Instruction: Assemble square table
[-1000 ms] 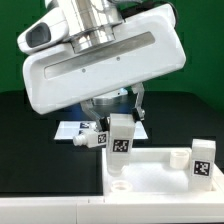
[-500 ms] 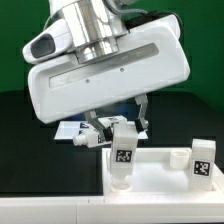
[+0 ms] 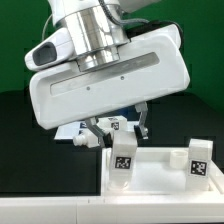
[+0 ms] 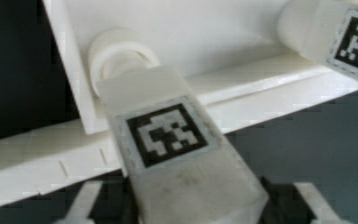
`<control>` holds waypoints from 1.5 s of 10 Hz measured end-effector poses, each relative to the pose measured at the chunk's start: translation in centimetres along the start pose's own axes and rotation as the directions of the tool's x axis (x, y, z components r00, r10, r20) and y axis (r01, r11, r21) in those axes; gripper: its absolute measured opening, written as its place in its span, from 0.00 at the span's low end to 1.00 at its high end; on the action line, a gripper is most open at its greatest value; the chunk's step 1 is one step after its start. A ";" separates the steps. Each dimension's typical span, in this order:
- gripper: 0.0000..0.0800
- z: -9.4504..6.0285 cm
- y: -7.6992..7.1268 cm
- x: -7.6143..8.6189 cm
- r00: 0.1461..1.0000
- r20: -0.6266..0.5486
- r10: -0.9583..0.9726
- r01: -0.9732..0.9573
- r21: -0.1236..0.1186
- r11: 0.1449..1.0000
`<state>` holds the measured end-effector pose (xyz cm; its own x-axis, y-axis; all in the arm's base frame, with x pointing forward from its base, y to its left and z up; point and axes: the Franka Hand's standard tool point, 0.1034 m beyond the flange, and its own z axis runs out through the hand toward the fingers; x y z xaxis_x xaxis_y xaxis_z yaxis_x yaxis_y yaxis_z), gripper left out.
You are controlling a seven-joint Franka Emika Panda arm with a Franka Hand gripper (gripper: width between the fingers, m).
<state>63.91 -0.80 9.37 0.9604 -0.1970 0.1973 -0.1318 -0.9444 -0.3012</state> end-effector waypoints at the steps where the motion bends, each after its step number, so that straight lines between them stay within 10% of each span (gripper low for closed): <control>1: 0.40 -0.1 0.3 0.0 1.000 -0.019 -0.007 0.006 -0.013 1.000; 7: 0.50 -0.1 0.6 -0.1 0.999 -0.042 -0.008 0.007 -0.033 0.999; 9: 0.79 -0.1 0.7 -0.1 0.999 -0.041 -0.007 0.006 -0.034 0.999; 15: 0.81 -0.1 0.7 -0.2 0.999 0.012 0.037 -0.037 -0.062 0.997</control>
Offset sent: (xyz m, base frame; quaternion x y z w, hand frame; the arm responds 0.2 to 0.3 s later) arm 0.0000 0.0000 0.0000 0.0000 0.0000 0.0000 1.0000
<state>63.60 -1.42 9.22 0.9576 -0.2291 0.1747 -0.1820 -0.9511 -0.2497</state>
